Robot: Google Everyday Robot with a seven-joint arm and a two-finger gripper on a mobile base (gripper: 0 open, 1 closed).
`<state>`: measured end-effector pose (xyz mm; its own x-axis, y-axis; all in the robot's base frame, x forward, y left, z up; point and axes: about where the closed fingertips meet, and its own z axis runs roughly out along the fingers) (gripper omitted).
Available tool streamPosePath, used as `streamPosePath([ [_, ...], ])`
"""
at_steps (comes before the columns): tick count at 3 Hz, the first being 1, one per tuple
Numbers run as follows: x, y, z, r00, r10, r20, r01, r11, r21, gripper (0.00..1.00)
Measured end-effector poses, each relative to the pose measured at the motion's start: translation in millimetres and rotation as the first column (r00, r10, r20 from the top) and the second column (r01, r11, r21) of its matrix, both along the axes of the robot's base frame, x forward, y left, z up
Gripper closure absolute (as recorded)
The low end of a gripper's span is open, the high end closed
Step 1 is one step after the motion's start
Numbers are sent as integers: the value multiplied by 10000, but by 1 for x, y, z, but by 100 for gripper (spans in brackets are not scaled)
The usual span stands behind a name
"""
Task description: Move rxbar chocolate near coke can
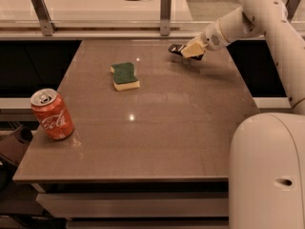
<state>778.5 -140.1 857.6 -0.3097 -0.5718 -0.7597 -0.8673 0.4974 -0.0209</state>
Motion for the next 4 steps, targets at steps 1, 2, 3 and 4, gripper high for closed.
streamPosePath([
  [1,-2,-10,32,9978,-409,525,426,9986,-308,100],
  [2,-7,-12,52,9956,-428,831,460,9983,-370,100],
  [3,-21,-8,66,9959,5,906,20,9996,-270,100],
  [4,-46,-4,79,9948,584,830,-560,9979,-309,100],
])
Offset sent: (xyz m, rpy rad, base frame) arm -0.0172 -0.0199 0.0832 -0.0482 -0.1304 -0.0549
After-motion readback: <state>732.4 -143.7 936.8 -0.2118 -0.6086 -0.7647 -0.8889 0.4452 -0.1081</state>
